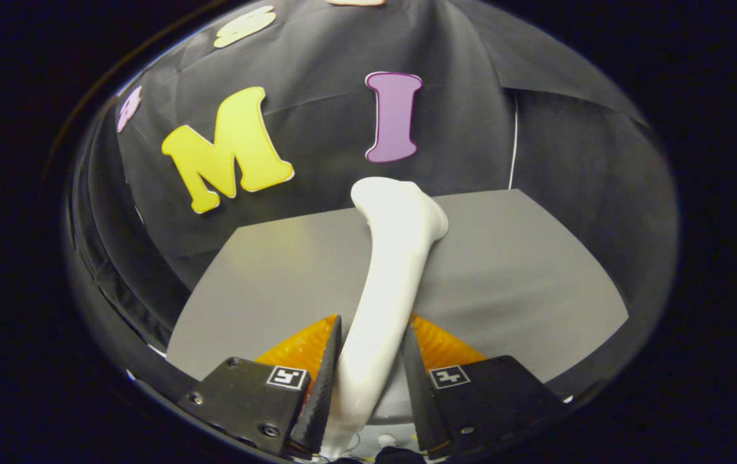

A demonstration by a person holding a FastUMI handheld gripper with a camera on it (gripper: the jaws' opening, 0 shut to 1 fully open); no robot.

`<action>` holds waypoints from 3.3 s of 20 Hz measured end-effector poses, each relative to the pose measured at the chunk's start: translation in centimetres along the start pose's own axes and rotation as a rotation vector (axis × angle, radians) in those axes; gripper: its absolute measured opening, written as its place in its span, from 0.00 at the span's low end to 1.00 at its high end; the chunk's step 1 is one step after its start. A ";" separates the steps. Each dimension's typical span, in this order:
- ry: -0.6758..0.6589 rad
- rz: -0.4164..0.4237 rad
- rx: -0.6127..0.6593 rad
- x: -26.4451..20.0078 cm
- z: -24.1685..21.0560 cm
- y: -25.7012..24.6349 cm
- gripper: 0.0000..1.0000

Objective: Iron the clothes twice with a garment steamer, once on the left side and once on the right side.

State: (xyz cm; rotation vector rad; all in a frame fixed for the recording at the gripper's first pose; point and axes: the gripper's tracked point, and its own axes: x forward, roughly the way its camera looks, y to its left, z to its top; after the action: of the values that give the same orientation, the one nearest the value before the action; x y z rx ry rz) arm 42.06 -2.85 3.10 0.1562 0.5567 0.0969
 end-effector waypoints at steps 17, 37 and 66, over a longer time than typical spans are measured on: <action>-0.208 0.191 0.049 -9.3 0.7 8.8 0.31; -0.588 0.301 -0.108 -24.9 3.9 32.4 0.30; -0.605 0.248 -0.297 -23.1 0.8 45.8 0.31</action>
State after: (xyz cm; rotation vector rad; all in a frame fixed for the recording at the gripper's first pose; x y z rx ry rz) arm 20.70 39.03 23.73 -0.0395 -0.0862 0.3575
